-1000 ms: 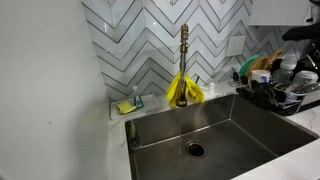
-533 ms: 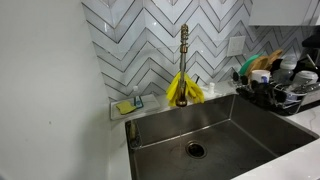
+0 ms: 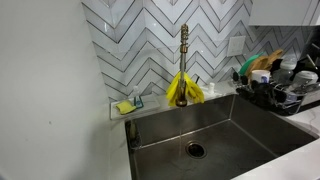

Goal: Put the contents of the silver cup into the sink

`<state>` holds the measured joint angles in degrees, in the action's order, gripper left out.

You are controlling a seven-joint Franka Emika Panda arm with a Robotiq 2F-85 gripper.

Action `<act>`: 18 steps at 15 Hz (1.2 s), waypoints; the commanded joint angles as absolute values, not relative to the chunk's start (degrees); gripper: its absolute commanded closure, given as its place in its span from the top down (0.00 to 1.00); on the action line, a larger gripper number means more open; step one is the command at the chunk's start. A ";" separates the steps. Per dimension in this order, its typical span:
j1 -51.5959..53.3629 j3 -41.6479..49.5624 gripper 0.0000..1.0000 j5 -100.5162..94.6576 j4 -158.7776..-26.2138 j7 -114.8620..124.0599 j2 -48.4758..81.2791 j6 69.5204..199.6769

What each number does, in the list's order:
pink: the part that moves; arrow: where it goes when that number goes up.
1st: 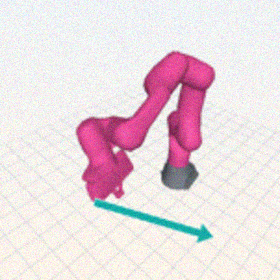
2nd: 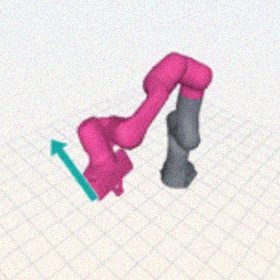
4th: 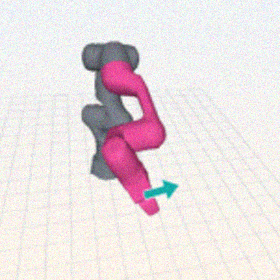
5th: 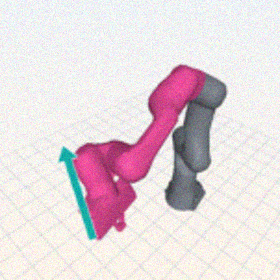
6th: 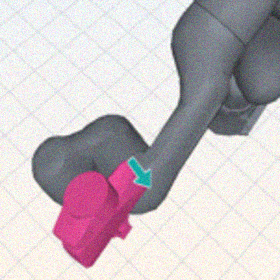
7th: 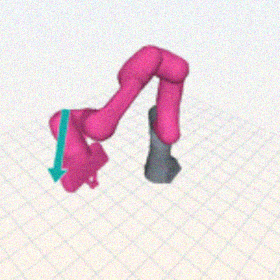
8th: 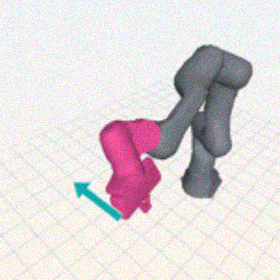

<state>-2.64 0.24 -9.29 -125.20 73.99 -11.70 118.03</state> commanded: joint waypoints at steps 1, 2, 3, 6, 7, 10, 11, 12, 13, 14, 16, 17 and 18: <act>-4.07 0.88 0.01 -4.17 -127.74 76.18 -11.78 119.83; -4.39 1.09 0.01 -3.26 -127.99 76.64 -11.33 119.93; -4.63 1.26 0.01 -2.57 -128.55 76.82 -11.33 120.85; -4.46 2.24 0.01 2.95 -130.09 72.96 -11.60 124.17; -4.42 2.40 0.01 4.40 -130.45 72.09 -11.53 124.85; -4.78 2.70 0.01 6.25 -131.44 69.54 -11.29 125.74; -5.03 2.73 0.01 5.94 -131.76 69.21 -11.24 126.05; -5.22 2.90 0.01 5.72 -131.94 68.88 -11.27 126.01; -5.40 3.04 0.01 5.48 -132.07 68.61 -11.13 125.95; -5.66 3.22 0.01 5.21 -132.26 68.31 -11.09 125.99; -6.34 3.69 0.01 4.75 -132.27 67.64 -10.78 125.99; -6.63 3.87 0.01 4.79 -132.24 67.49 -10.63 126.05; -6.79 4.00 0.01 4.95 -132.25 67.26 -10.52 126.16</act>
<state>-5.97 3.48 4.24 -131.00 69.00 -10.18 124.63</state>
